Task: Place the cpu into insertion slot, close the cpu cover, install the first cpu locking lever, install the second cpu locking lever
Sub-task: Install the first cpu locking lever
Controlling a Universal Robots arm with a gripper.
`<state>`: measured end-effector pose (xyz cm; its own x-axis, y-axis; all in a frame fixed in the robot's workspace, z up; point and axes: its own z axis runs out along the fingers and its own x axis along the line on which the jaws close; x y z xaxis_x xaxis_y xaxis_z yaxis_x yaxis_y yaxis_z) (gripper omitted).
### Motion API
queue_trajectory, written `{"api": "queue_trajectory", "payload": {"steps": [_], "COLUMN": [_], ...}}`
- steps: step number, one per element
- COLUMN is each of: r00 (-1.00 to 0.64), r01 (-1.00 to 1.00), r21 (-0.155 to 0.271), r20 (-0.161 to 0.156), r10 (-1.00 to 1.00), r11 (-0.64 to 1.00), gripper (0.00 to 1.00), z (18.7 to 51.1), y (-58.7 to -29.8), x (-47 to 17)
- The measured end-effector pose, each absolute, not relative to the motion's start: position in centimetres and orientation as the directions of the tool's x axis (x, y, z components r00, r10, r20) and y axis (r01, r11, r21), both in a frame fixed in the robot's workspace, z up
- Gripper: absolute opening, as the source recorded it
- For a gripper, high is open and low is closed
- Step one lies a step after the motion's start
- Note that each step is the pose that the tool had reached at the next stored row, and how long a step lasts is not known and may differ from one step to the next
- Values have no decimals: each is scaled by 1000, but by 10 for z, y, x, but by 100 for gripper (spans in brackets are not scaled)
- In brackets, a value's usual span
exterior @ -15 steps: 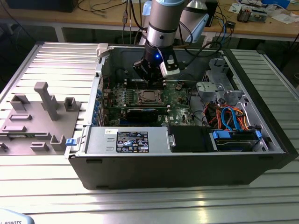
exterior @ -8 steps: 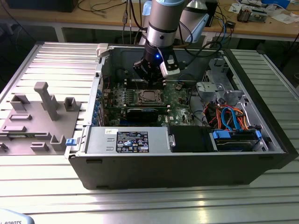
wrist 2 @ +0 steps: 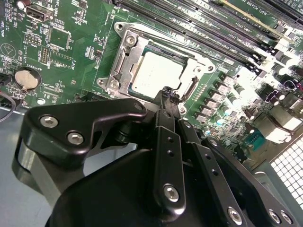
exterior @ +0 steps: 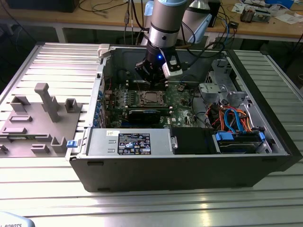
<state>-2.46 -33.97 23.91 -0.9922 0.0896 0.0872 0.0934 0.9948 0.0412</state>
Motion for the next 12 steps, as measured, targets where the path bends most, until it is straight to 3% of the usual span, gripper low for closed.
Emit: {"api": "queue_trajectory", "payload": {"steps": [12], "r00": [-993], "r01": [83], "r21": [41], "r20": [87], "r10": [80], "r11": [996], "gripper": [11], "z": [239], "y": [-340], "x": [-25]}}
